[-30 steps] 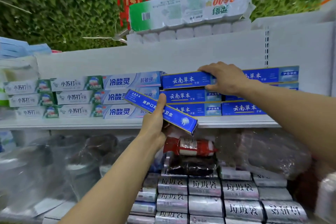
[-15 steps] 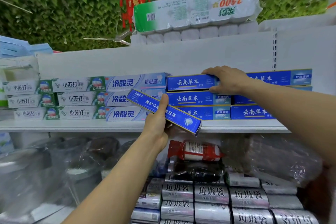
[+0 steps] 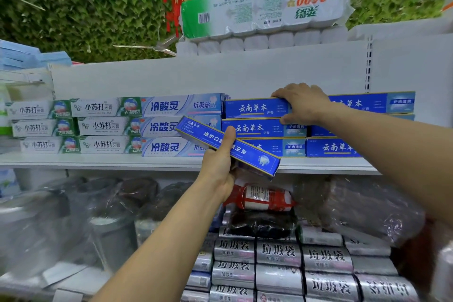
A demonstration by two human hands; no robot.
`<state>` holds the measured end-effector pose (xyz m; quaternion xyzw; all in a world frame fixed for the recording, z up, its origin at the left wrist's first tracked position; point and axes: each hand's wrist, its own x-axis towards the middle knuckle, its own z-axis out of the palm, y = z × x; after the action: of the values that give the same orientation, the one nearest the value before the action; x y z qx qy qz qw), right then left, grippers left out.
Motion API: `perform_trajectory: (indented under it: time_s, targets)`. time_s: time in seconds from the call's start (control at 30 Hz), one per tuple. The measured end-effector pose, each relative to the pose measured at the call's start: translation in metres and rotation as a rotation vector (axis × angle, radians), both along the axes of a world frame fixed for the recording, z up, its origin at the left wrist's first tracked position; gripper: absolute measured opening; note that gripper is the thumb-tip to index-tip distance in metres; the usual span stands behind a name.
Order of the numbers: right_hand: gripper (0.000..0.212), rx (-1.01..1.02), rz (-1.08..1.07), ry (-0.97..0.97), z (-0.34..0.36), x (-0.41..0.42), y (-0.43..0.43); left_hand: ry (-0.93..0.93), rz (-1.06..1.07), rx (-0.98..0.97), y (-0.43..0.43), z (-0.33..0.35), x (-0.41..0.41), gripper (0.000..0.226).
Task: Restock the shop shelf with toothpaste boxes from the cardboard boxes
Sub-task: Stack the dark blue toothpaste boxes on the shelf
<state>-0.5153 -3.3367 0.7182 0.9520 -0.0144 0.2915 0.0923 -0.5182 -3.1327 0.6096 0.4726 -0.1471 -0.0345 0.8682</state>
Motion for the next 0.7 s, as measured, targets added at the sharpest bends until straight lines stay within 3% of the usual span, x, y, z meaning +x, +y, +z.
perform_trajectory:
  time_s: [0.07, 0.13, 0.2, 0.3, 0.37, 0.5, 0.57, 0.63, 0.7]
  targets:
    - [0.068, -0.063, 0.108, -0.150, -0.006, -0.005, -0.003, 0.017, -0.012, -0.042, -0.005, 0.001, -0.005, 0.043]
    - [0.047, -0.043, 0.325, -0.348, -0.018, -0.015, -0.003, 0.025, -0.007, -0.040, -0.010, 0.002, -0.009, 0.045]
    - [0.029, 0.060, 0.472, -0.384, -0.031, -0.028, 0.001, -0.001, 0.068, 0.069, -0.017, 0.001, -0.016, 0.049]
    - [0.020, 0.316, 0.563, -0.150, -0.042, -0.051, 0.006, -0.190, 0.302, 0.202, -0.031, 0.001, -0.025, 0.063]
    - [0.031, 0.559, 0.627, 0.094, -0.044, -0.066, 0.008, -0.276, 0.373, 0.223, -0.044, 0.005, -0.034, 0.073]
    - [0.045, 0.933, 0.671, 0.315, -0.048, -0.089, 0.004, -0.204, 0.315, 0.117, -0.073, 0.015, -0.049, 0.073]
    - [0.044, 0.931, 0.630, 0.406, -0.050, -0.099, -0.004, -0.094, 0.286, 0.063, -0.084, 0.020, -0.053, 0.076]
    - [0.029, 0.775, 0.602, 0.462, -0.055, -0.106, -0.014, -0.026, 0.273, 0.045, -0.096, 0.023, -0.053, 0.088]
    - [0.029, 0.709, 0.599, 0.403, -0.062, -0.106, -0.025, -0.008, 0.221, 0.084, -0.107, 0.024, -0.054, 0.095]
